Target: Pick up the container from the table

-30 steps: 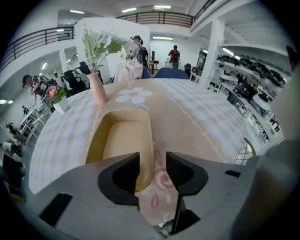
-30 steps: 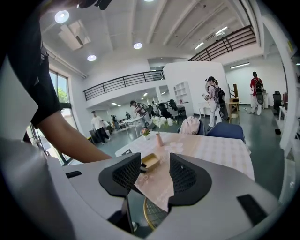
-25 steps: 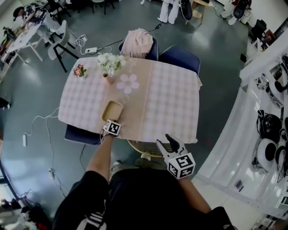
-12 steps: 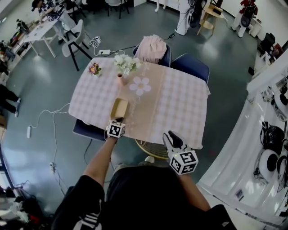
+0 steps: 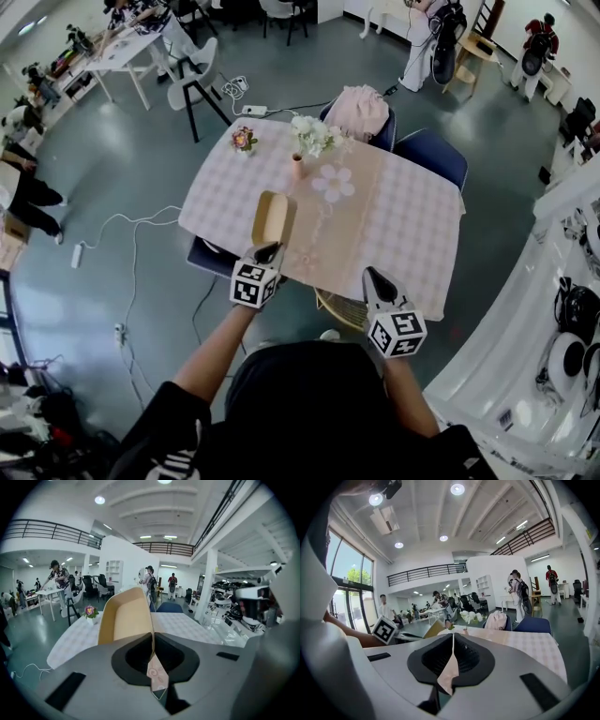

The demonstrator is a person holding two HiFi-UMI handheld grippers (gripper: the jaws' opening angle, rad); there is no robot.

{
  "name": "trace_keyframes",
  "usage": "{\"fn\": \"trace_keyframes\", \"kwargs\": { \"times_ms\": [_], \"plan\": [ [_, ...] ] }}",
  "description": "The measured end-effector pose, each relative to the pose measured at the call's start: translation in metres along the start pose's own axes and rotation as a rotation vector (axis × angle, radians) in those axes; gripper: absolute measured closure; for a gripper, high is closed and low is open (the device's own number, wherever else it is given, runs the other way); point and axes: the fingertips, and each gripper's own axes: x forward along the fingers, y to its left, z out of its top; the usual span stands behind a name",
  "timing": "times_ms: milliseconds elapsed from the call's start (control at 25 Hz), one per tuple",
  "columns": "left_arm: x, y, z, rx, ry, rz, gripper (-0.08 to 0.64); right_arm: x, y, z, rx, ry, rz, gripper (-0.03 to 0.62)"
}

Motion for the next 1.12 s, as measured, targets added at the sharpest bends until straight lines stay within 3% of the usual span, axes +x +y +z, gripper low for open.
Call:
{"fn": "trace_keyframes", "kwargs": {
  "times_ms": [200,480,1120],
  "plan": [
    [-0.069,0.002,0.037,0.0,-0.122,-0.005,0.541,0.012,0.037,0.011,-0.007,-0.061,-0.013,0.591],
    [-0.135,0.024,0.054,-0.039,-0.257,-0.007,0.541,0.027,0.076,0.028,-0.034,-0.113,-0.041,0.594],
    [-0.218,0.056,0.04,-0.029,-0.335,-0.043,0.541,0.042,0.156,0.017,-0.101,-0.114,-0.062,0.594]
  ]
}}
